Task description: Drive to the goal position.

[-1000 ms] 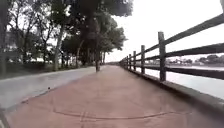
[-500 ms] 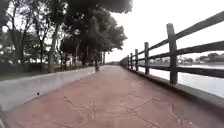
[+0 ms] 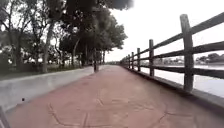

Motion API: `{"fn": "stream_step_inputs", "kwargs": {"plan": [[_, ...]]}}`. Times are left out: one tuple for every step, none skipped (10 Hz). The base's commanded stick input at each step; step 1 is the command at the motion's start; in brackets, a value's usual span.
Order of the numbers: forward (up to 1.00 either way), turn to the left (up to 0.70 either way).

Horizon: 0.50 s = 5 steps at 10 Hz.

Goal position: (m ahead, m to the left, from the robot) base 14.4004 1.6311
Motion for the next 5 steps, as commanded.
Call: {"fn": "stream_step_inputs", "kwargs": {"plan": [[1.0,-0.16],[1.0,0.0],[1.0,0.0],[1.0,0.0],[1.0,0.0]]}}
